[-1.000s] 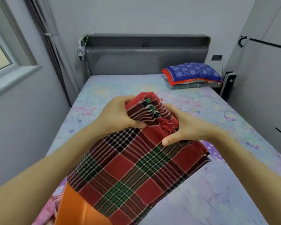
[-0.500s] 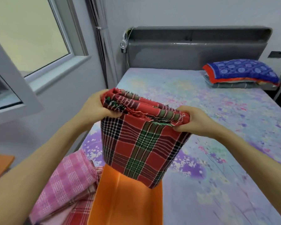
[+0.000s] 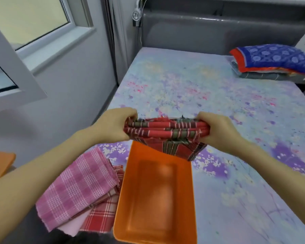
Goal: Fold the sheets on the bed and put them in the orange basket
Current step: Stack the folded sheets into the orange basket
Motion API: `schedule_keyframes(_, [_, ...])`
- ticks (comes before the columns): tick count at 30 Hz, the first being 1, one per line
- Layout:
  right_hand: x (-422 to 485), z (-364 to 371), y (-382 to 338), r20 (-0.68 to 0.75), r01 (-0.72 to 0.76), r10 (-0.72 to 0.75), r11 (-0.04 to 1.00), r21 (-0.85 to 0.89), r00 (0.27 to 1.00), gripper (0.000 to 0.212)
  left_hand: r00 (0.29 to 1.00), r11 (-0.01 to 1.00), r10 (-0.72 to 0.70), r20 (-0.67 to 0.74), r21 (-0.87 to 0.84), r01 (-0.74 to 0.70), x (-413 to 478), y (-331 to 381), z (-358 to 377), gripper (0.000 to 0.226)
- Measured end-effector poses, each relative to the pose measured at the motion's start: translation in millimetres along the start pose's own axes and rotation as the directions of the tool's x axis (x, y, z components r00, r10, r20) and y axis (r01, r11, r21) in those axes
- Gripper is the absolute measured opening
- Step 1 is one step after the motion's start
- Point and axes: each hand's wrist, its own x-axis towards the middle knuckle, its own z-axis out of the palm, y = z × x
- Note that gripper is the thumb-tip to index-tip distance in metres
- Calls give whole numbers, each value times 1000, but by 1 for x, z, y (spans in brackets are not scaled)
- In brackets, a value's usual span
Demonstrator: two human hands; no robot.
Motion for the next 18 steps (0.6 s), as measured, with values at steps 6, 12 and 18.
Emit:
schedule_keyframes(6, [-104,145,23,383,462,-355,855,-236,853,27,774,857,300,558,198,-475,-81,-17,144,42])
schedule_keyframes(12, [-135,258,28,782,425,-61,865,-269,620,44,630,866,117,768,231,-442,-108,-4,281,30])
schedule_keyframes(18, [-158,288,28,873,399,-17,894,-205,487,36,572,883,47,819,233,-407,-120,-11,321,35])
